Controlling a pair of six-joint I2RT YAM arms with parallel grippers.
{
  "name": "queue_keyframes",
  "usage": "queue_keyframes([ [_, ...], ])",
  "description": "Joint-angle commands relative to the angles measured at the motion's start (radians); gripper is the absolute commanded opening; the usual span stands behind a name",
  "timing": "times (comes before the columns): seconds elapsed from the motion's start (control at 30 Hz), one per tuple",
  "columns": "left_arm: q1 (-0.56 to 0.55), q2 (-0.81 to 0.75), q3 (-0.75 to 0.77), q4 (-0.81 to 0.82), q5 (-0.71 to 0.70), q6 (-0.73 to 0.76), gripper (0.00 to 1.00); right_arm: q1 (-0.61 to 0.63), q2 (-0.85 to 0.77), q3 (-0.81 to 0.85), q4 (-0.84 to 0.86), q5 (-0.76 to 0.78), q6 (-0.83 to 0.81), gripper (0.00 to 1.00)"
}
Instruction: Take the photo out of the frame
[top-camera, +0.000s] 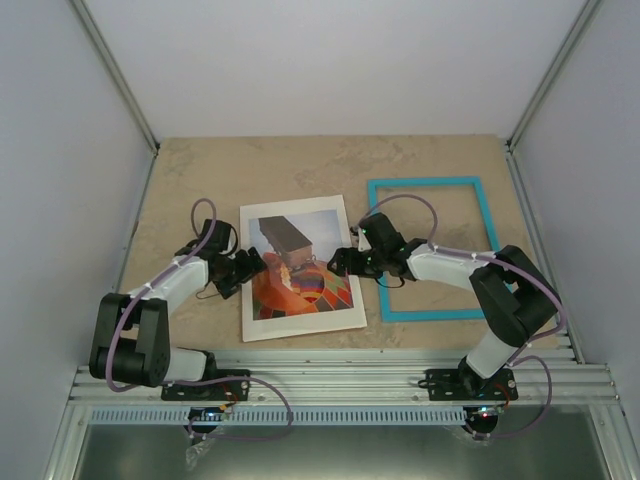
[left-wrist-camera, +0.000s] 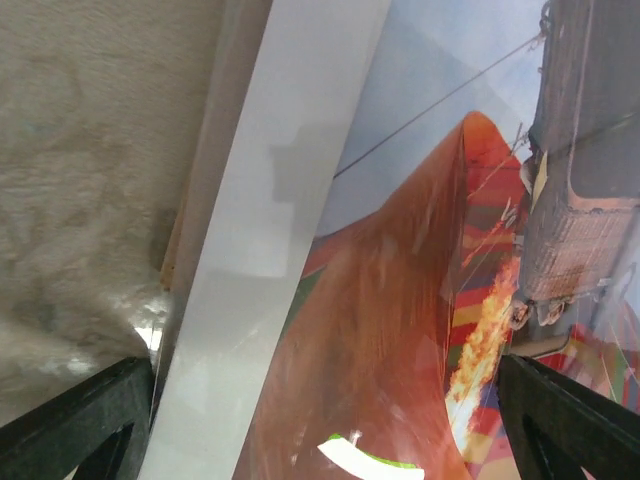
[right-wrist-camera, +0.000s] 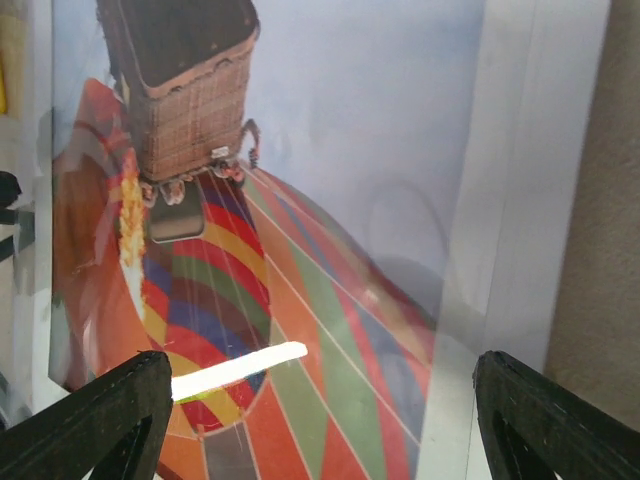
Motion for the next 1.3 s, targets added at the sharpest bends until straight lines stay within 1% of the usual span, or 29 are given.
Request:
queue_keyframes([
  [0.0,-0.023,-0.007,0.031,0.040,0.073,-0.027,0.95,0.006,0.001,0.031,0.011,-0.031,-0.016,0.83],
  [0.17,-0.026,-0.015,0.036,0.040,0.067,-0.021,0.94,-0.014,0.000,0.039,0.004,-0.026,-0.033,0.83],
  [0.4,-0.026,-0.007,0.048,0.035,0.064,-0.012,0.95,-0.028,-0.001,0.083,-0.112,0.096,-0.095,0.83],
  [0.67,-0.026,-0.003,0.046,0.025,0.051,0.002,0.95,-0.029,-0.002,0.059,-0.171,0.150,-0.108,0.84],
  [1.07,-0.026,0.023,0.023,0.034,0.040,0.011,0.95,-0.027,0.033,0.038,-0.133,0.104,-0.099,0.85],
  [1.27,-0.027,0.024,0.015,0.037,0.036,0.013,0.95,-0.028,0.036,0.035,-0.088,0.042,-0.088,0.84],
])
